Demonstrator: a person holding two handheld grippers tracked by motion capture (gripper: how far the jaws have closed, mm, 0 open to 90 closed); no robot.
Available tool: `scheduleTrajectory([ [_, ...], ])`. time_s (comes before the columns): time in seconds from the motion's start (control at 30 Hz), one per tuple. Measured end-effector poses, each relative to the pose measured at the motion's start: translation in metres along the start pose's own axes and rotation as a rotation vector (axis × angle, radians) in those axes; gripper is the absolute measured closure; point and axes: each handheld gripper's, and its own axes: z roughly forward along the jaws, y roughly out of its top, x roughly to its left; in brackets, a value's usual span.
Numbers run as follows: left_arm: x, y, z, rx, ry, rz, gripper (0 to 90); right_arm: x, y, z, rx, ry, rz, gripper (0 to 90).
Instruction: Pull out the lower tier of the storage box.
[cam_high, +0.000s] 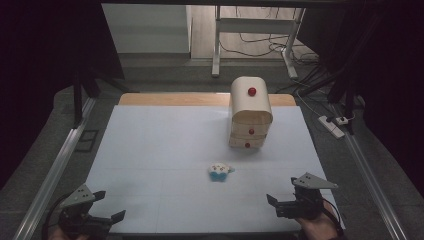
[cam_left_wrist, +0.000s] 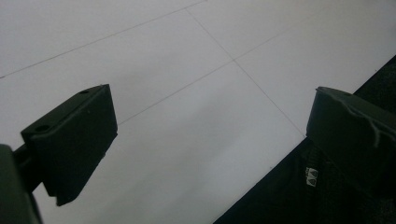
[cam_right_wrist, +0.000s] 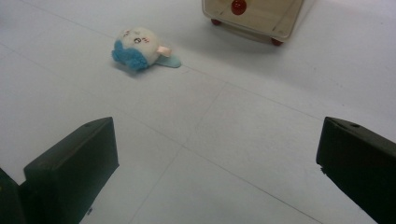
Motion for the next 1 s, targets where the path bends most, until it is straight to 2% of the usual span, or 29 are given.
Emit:
scheduleTrajectory([
  [0.07, 0.0, 0.0, 0.0, 0.001, -0.001, -0.001, 2.6, 0.0, 0.001, 0.002, 0.006, 0.01, -0.007, 0.0],
  [0.23, 0.0, 0.0, 0.0, 0.002, -0.002, 0.0, 2.5, 0.001, 0.004, 0.006, -0.001, 0.041, 0.021, 0.0],
  [0.53, 0.0, 0.0, 0.0, 0.005, -0.002, 0.002, 2.6, 0.002, 0.008, 0.011, -0.029, 0.057, 0.039, 0.0],
  [0.83, 0.0, 0.0, 0.001, 0.006, -0.004, 0.002, 2.5, 0.005, 0.011, 0.019, -0.021, 0.05, 0.042, 0.0],
  [1.0, 0.0, 0.0, 0.001, 0.006, -0.004, 0.002, 2.5, 0.006, 0.014, 0.027, -0.024, 0.067, 0.041, 0.0],
])
